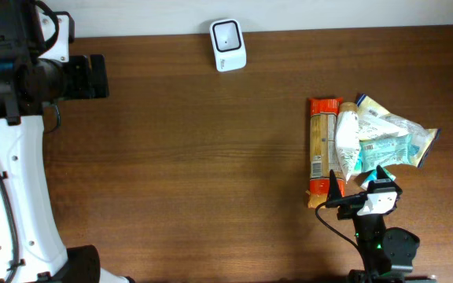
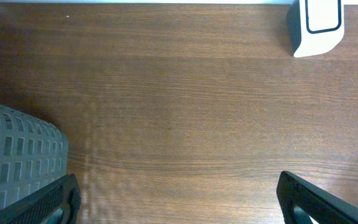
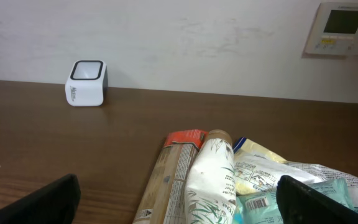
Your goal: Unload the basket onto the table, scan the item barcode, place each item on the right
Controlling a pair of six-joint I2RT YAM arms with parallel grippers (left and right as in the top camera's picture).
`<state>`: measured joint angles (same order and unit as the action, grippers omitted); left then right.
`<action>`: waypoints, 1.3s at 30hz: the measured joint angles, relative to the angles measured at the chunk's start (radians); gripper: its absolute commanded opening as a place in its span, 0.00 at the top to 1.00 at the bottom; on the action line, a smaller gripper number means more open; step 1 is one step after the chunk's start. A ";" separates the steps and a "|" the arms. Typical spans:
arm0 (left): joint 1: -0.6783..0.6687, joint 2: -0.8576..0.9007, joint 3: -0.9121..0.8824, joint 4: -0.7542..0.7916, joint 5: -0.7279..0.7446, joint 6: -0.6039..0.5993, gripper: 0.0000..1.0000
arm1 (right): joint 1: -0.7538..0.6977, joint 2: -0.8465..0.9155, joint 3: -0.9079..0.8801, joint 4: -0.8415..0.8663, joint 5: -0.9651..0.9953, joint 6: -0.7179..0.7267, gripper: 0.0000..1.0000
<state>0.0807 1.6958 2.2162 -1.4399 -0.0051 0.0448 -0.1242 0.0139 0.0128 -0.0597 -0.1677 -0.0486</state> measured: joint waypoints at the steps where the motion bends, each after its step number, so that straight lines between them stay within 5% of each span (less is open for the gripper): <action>1: -0.003 0.000 0.000 0.000 0.000 0.000 0.01 | 0.000 0.000 0.000 0.000 0.000 0.000 0.01; 7: -0.082 -0.050 -0.012 0.003 -0.002 0.000 0.01 | 0.000 0.000 0.000 0.000 0.000 0.000 0.01; 11: -0.085 -0.246 -0.229 0.069 -0.003 0.000 0.01 | 0.000 0.000 0.000 0.000 0.000 0.000 0.01; 22: -0.151 -0.771 -1.351 1.206 -0.049 0.000 0.01 | 0.000 -0.002 0.000 0.000 -0.001 0.000 0.01; 26: -0.151 -0.994 -1.720 1.459 -0.053 -0.001 0.01 | 0.000 -0.002 0.000 0.000 0.000 0.000 0.01; 39: -0.151 -1.503 -2.163 1.620 -0.060 -0.001 0.01 | 0.000 -0.003 0.000 0.000 0.000 0.000 0.01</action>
<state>-0.0700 0.1928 0.0536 0.1799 -0.0647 0.0437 -0.1242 0.0109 0.0128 -0.0601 -0.1680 -0.0486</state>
